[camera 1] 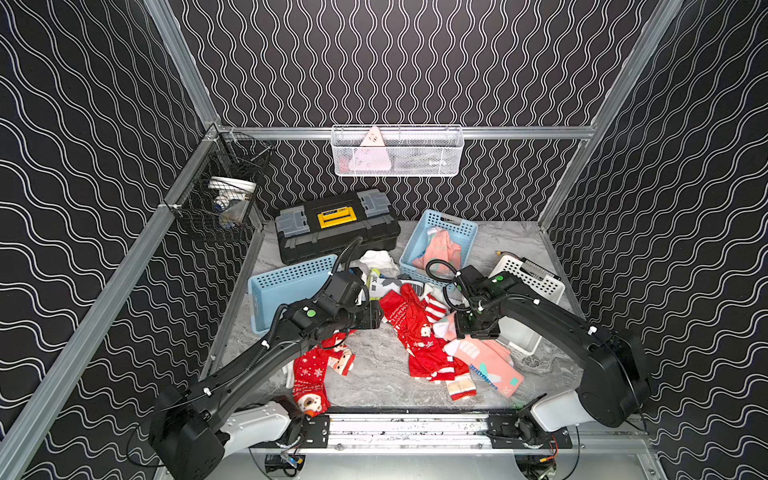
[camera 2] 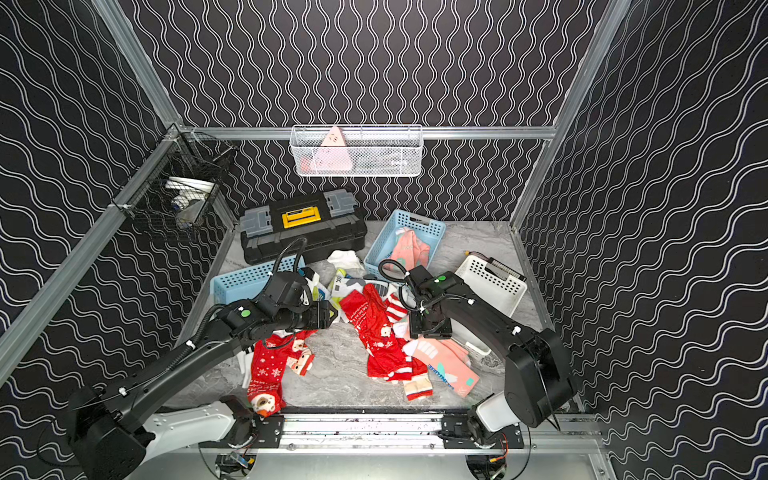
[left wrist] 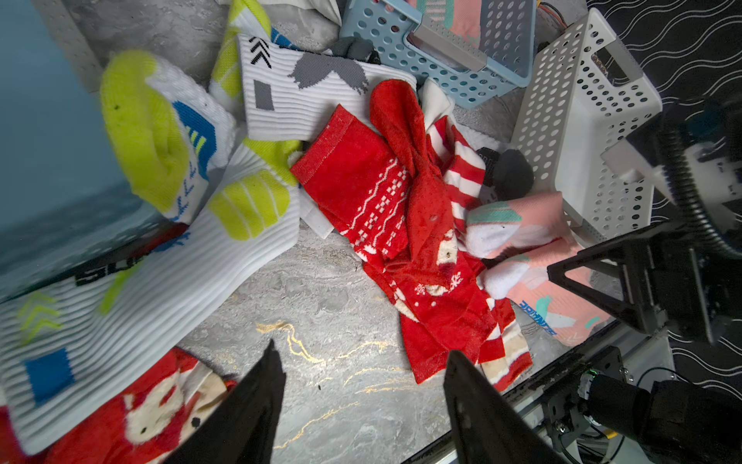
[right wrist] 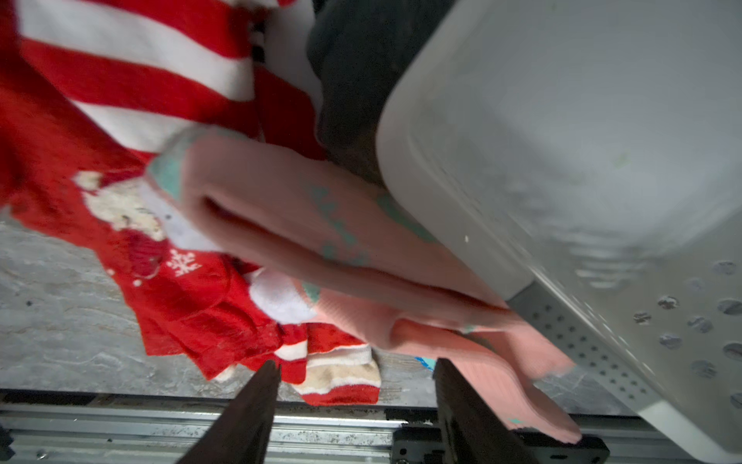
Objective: Sort the socks into the basket by color
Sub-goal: Pick up the sock at the center of the board.
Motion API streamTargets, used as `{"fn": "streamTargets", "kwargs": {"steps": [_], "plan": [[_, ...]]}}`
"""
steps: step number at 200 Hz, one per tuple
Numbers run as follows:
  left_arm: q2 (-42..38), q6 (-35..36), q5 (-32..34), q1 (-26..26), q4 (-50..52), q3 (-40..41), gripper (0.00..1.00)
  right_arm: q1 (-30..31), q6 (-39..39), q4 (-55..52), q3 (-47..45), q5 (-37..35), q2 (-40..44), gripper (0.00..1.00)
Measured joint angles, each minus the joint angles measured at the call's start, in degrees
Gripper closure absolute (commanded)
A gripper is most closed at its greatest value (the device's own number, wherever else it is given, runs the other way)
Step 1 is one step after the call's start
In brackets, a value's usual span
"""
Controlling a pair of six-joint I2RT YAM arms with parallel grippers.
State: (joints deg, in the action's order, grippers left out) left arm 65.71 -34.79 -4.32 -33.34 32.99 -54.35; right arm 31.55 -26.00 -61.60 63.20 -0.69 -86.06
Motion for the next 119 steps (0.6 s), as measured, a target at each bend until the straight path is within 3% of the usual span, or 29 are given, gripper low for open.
{"fn": "streamTargets", "kwargs": {"steps": [46, 68, 105, 119], "plan": [[-0.15, 0.0, -0.02, 0.0, 0.0, 0.0, 0.32, 0.02, -0.39, 2.78, -2.58, -0.07, -0.96, 0.46], [-0.15, 0.0, -0.02, 0.0, -0.02, 0.09, 0.32, 0.0, -0.39, 3.76, -3.39, -0.02, -1.07, 0.62], [-0.42, 0.02, -0.02, 0.0, -0.2, 0.37, 0.32, 0.07, -0.37, 4.59, -3.96, 0.59, -0.92, 0.99], [-0.63, 0.02, -0.02, 0.0, -0.39, 0.39, 0.32, 0.11, -0.35, 4.7, -3.93, 0.79, -0.5, 1.0]]}}
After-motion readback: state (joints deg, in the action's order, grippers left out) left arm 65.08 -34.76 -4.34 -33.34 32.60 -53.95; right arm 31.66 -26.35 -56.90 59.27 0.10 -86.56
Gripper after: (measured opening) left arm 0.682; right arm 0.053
